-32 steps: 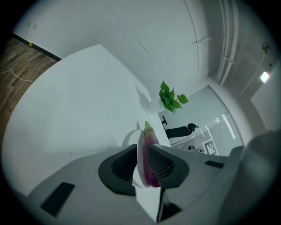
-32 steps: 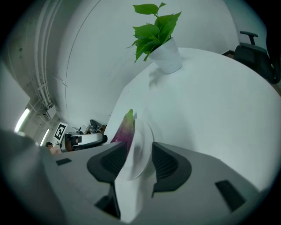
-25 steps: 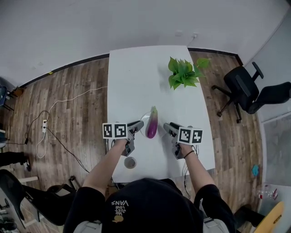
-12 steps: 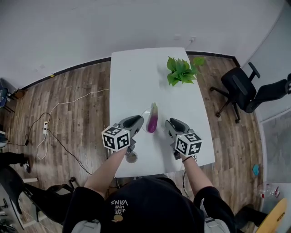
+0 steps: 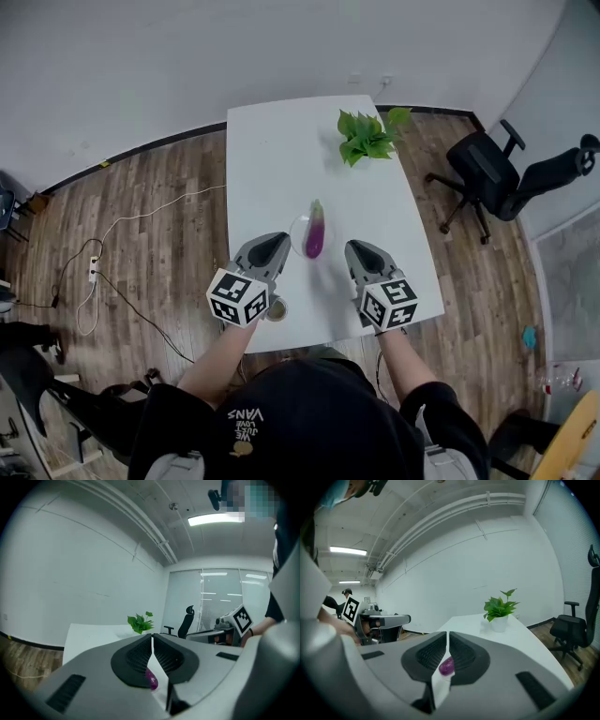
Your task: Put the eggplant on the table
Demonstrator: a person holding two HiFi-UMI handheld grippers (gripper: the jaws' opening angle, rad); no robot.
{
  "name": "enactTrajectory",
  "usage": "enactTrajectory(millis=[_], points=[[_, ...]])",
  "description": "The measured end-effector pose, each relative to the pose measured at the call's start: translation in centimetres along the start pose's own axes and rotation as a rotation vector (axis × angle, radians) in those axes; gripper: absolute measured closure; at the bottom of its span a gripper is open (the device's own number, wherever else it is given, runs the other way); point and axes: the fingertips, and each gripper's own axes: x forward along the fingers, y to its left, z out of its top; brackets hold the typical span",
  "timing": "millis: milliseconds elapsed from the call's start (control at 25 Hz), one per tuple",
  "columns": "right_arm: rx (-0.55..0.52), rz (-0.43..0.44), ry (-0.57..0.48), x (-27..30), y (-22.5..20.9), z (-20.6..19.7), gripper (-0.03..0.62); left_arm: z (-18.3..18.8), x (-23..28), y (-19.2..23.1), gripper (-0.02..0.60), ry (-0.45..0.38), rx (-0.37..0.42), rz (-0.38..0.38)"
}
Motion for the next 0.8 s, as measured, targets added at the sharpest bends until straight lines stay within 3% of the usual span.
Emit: enactTrajectory(millis=[120,800], points=[[-0.007,-0.018,-0.027,-1.2,1.0,0.0,0.565,0.3,-1.3,-0.9,0.561,-0.024,0.070,0.011],[-0.028,-0.074,-0.081,-5.9,5.9,-1.2,0.576,-1.1,-7.4,-4.7,0.571,-0.065,0.098,-0.003]])
